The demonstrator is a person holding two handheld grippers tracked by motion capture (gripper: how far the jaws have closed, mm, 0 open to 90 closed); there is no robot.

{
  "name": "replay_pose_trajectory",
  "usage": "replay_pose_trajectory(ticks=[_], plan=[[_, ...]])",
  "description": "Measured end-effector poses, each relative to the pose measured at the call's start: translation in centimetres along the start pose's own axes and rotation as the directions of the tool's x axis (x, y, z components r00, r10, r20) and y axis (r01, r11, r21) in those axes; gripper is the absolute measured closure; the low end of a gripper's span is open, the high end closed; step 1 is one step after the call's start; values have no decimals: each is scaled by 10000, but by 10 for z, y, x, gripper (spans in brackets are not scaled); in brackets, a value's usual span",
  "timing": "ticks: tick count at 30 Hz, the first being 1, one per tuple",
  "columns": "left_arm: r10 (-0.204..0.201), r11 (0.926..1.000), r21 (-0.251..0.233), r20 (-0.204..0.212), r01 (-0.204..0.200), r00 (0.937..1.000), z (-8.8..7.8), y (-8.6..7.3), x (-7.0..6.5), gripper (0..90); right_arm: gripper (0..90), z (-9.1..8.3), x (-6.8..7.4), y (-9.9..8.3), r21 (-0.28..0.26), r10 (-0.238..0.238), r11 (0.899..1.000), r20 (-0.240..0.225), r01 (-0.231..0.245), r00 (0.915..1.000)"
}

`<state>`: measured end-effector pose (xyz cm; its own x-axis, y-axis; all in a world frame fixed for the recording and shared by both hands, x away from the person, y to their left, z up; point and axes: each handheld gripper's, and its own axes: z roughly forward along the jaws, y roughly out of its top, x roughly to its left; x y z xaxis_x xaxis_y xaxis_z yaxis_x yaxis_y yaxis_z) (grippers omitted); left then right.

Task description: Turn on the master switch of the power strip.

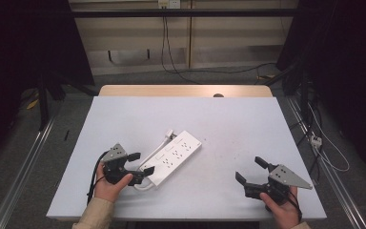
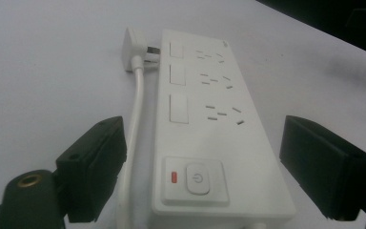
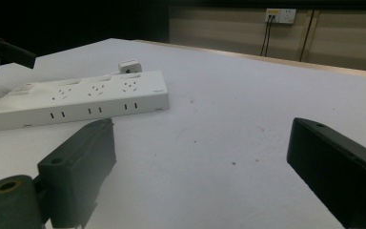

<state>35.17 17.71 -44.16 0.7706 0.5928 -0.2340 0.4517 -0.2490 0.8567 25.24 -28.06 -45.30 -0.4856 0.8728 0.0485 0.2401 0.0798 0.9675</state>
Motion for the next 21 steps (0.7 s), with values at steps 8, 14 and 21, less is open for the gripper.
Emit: replay_pose_trajectory(ticks=[8,14,21], plan=[[46,9999,-140,-204,-49,9998,-4,0,3,89,86,0,0,0,-18,-12,10000,-8,12,10000],[-6,9996,-271,-250,-1,9997,-8,0,6,65,86,0,0,0,-16,3,10000,-1,-3,10000],[-45,9993,-365,-363,32,9993,-13,-1,9,59,86,0,-1,0,-32,-12,10000,10,12,10000]])
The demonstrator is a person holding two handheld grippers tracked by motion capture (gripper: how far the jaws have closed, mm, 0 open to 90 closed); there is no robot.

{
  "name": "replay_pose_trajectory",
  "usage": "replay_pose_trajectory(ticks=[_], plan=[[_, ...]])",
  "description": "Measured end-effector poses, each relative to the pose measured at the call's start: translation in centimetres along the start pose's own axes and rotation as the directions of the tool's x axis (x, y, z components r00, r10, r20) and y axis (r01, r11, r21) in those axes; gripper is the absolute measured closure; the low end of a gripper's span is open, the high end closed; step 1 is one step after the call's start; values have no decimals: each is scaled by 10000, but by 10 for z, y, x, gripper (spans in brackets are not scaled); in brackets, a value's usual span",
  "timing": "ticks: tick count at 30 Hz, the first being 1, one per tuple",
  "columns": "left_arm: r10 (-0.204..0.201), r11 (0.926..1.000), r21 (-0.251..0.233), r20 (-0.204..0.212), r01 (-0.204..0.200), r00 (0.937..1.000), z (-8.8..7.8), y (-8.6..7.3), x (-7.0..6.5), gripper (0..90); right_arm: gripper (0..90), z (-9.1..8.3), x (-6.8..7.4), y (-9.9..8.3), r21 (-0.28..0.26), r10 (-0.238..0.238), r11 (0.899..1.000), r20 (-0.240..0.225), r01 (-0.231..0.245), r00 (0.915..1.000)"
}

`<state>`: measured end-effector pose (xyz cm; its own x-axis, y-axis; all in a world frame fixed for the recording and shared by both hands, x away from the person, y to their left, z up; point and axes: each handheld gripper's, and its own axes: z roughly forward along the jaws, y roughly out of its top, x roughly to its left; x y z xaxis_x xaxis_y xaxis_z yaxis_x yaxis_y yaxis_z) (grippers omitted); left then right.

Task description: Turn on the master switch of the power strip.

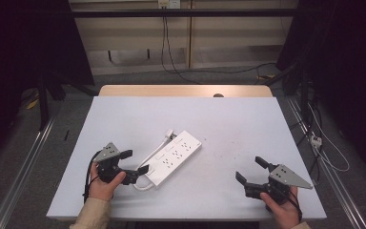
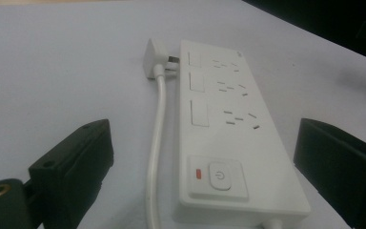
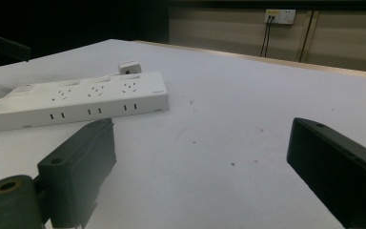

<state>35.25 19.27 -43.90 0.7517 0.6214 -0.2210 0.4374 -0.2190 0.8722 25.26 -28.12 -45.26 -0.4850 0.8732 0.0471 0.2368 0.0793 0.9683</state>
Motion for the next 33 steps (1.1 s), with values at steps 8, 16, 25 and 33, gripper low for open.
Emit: replay_pose_trajectory(ticks=[8,16,25,33], plan=[[-7,10000,-76,-145,6,9999,-5,-1,4,58,86,0,0,0,-6,-14,10000,-11,14,10000],[-20,10000,-96,-194,18,9998,-9,-2,6,58,86,0,0,0,-8,-16,10000,-17,16,10000],[-50,9999,-120,-275,47,9996,-14,-4,10,58,86,0,0,0,-7,-12,10000,-21,12,10000],[-62,9999,-117,-335,58,9994,-18,-5,13,59,86,0,0,0,-12,4,10000,-18,-4,10000]])
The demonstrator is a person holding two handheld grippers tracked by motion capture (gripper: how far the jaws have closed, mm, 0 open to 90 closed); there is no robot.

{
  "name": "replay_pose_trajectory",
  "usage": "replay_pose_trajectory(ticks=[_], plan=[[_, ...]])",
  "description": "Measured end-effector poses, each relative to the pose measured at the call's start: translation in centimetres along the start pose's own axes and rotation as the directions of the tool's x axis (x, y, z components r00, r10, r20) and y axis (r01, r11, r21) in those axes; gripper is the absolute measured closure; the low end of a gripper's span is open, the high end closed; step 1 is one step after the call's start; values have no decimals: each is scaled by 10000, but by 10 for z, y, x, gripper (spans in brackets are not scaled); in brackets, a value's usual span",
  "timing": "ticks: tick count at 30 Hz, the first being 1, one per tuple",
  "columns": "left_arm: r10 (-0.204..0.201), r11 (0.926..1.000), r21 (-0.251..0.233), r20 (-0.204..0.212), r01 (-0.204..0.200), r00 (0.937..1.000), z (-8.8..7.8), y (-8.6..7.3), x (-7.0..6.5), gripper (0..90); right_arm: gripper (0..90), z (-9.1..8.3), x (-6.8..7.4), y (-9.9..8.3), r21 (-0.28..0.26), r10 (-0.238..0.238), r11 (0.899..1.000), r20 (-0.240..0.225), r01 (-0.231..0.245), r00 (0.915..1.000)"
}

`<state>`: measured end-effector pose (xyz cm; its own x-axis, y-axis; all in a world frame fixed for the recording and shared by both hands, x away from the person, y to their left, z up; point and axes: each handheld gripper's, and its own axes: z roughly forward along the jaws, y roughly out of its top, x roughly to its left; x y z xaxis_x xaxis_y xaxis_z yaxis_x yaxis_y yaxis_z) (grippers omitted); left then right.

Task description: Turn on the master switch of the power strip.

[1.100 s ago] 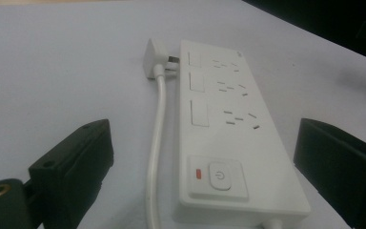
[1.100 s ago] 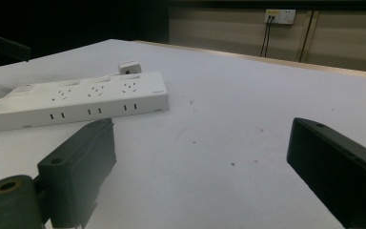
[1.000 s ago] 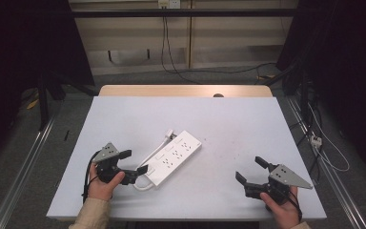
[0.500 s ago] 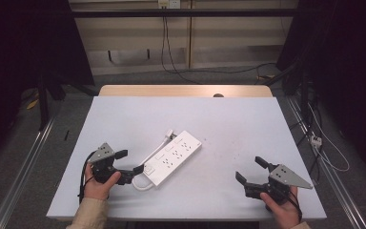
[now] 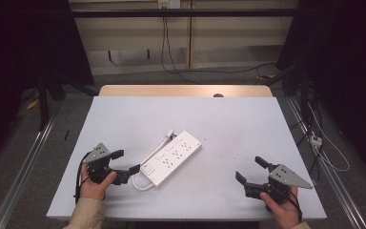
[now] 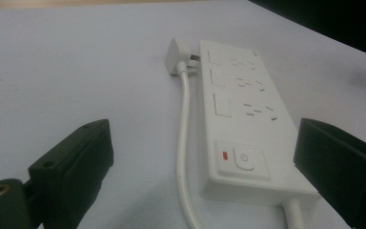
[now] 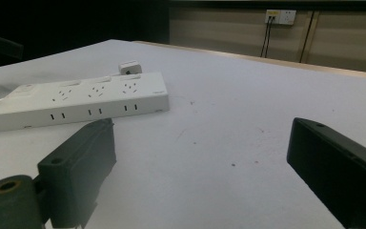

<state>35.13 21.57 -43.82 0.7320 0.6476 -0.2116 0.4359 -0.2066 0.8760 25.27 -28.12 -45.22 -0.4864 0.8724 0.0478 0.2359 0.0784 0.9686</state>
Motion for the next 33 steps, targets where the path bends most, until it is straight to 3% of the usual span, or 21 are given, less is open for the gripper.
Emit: replay_pose_trajectory(ticks=[33], plan=[[-92,10000,-36,-284,91,9996,-16,-6,12,59,86,-1,-1,1,-36,1,10000,36,-1,10000]])
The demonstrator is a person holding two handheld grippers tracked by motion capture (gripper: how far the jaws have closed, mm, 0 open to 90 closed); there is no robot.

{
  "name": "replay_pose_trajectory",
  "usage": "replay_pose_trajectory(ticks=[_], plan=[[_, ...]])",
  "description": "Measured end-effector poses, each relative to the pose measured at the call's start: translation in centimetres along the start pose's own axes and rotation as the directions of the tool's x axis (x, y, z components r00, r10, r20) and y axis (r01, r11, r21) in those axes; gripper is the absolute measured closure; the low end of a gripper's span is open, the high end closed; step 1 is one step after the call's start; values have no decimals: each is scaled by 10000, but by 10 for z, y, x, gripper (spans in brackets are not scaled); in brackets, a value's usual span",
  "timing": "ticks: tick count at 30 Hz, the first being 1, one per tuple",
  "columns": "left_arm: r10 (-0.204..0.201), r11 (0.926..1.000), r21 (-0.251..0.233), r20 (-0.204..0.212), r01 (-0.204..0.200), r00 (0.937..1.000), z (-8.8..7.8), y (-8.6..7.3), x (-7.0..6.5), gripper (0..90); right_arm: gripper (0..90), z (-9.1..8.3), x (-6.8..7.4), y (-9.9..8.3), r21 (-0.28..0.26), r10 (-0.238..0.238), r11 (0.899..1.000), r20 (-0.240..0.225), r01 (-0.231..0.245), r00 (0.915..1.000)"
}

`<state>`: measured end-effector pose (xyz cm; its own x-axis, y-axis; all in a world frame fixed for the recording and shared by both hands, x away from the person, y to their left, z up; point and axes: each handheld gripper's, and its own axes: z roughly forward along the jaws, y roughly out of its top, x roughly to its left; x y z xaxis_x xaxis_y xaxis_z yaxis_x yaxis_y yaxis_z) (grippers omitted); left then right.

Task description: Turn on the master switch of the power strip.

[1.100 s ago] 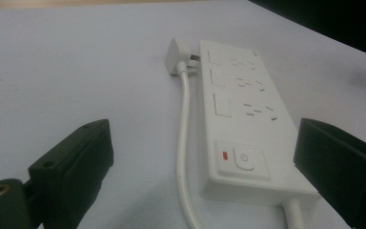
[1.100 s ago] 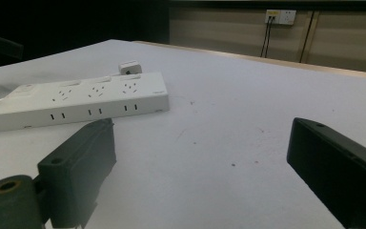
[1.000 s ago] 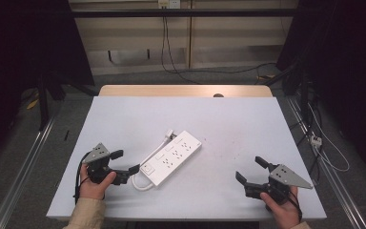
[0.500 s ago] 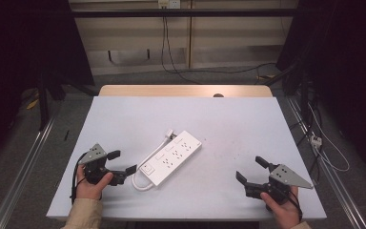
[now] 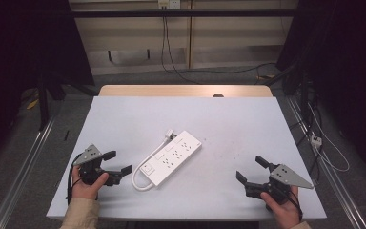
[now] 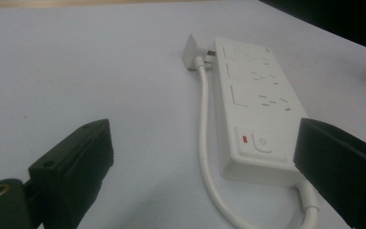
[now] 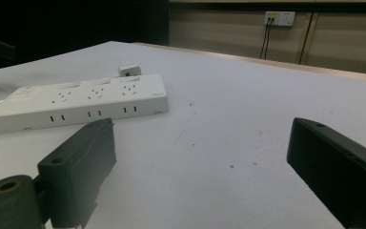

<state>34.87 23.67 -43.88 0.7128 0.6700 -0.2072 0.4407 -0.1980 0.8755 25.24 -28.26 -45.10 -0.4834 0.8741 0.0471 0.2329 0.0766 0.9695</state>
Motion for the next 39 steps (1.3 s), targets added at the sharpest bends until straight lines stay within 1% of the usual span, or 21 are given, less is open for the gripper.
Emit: replay_pose_trajectory(ticks=[10,14,16,19,28,35,39], plan=[[28,10000,51,-101,-28,9999,-3,-3,4,59,86,0,1,0,8,-12,10000,-11,12,10000],[-24,10000,25,-139,25,9999,-5,-3,5,59,86,0,1,0,-5,-17,10000,-6,17,10000],[35,10000,52,-187,-34,9998,-7,-4,6,60,86,0,1,1,5,-22,10000,-10,22,10000],[-32,10000,35,-224,33,9997,-8,-5,7,61,86,1,1,1,-3,-26,10000,-20,26,10000],[-112,9999,8,-236,112,9997,-11,-7,10,60,86,1,1,1,10,-51,10000,-51,51,10000],[-88,10000,6,-226,88,9997,-13,-7,10,60,85,0,1,1,-26,1,10000,-7,-1,10000],[-92,10000,-12,-290,91,9995,-14,-8,12,61,86,0,1,1,-21,8,10000,-5,-8,10000]])
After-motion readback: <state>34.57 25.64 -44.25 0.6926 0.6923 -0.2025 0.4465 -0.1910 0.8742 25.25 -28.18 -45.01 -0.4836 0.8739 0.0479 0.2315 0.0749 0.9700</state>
